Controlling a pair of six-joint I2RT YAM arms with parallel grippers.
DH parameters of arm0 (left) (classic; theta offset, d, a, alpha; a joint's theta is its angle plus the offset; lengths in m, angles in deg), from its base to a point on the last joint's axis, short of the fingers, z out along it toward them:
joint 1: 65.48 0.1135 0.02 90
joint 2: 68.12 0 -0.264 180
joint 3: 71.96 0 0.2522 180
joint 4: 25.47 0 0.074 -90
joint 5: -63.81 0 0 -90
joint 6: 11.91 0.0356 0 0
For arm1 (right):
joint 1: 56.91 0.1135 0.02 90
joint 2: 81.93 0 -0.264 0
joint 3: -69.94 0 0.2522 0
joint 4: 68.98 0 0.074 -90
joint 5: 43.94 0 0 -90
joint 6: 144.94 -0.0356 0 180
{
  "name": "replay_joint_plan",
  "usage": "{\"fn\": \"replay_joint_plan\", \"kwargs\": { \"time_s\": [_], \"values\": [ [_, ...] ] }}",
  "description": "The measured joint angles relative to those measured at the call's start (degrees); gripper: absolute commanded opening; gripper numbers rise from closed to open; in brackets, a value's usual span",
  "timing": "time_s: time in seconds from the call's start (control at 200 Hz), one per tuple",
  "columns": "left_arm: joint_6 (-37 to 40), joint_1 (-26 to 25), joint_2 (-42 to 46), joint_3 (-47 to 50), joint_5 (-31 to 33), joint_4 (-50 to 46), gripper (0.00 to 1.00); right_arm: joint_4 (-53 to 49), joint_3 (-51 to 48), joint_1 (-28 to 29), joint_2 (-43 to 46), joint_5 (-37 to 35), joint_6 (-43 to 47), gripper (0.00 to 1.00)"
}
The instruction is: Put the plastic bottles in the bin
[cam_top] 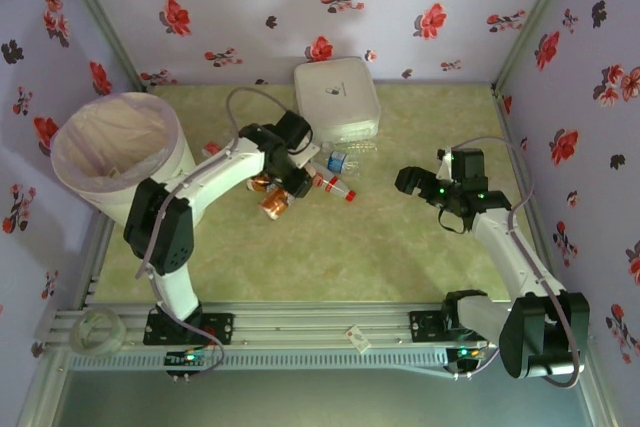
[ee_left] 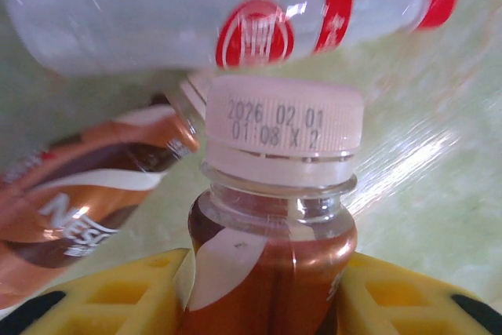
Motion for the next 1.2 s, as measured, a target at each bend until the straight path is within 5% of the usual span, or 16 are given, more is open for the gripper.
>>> {"fn": "replay_joint_plan", "kwargs": {
  "time_s": [0.21,0.62,1.2],
  "values": [
    [0.0,0.0,0.3,-11.8,0.5,-7.1,0.31,0.0,0.0,0.0,0.0,0.0,0.0,0.99],
    [0.8,1.2,-0.4,-31.1,3.0,-20.3,0.09,0.0,0.0,0.0,0.0,0.0,0.0,0.99],
    [0.8,19.7,8.0,-36.0,5.3,-26.8,0.0,1.6,0.0,0.0,-0.5,0.0,0.0,0.99]
  ]
}}
